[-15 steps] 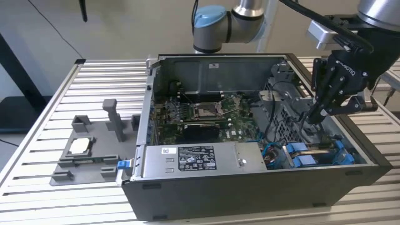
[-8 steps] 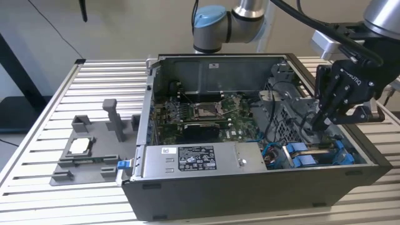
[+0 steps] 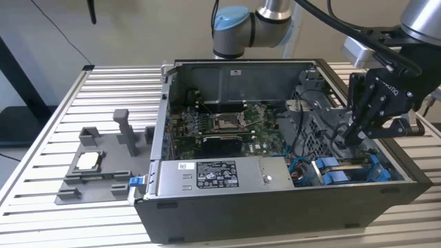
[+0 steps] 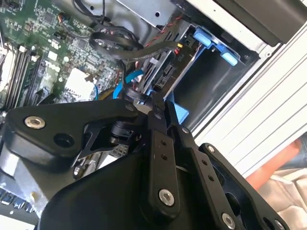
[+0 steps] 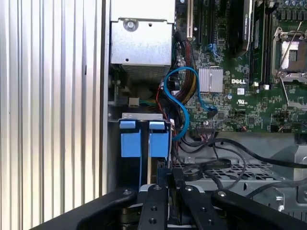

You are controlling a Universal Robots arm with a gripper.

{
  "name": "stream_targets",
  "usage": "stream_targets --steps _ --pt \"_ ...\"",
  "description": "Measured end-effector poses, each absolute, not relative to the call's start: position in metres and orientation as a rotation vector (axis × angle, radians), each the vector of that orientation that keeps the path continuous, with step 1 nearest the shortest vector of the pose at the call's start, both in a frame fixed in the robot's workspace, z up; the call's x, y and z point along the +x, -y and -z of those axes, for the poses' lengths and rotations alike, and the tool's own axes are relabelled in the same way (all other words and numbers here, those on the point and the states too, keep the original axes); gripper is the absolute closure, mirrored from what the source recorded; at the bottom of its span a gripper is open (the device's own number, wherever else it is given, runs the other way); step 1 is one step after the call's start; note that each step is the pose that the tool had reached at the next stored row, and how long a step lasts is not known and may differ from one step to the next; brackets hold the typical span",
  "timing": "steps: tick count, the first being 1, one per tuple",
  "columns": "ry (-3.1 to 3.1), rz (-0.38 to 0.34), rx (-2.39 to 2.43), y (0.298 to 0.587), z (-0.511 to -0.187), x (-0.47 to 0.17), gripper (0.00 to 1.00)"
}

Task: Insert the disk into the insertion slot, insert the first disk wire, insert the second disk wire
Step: 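Insert the second disk wire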

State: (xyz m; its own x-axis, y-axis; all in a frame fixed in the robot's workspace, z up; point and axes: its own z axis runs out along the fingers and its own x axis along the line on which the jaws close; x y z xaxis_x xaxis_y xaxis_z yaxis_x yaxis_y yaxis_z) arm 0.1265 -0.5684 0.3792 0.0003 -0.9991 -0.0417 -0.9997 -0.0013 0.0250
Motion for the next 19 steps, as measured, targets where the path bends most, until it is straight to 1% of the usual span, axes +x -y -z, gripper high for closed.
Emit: stream_targets --steps 5,19 --pt "-2.195 -0.039 -2.199 0.568 -0.374 0.127 0.84" --pt "-2.169 0.017 -2.175 0.568 -0.356 0.127 0.84"
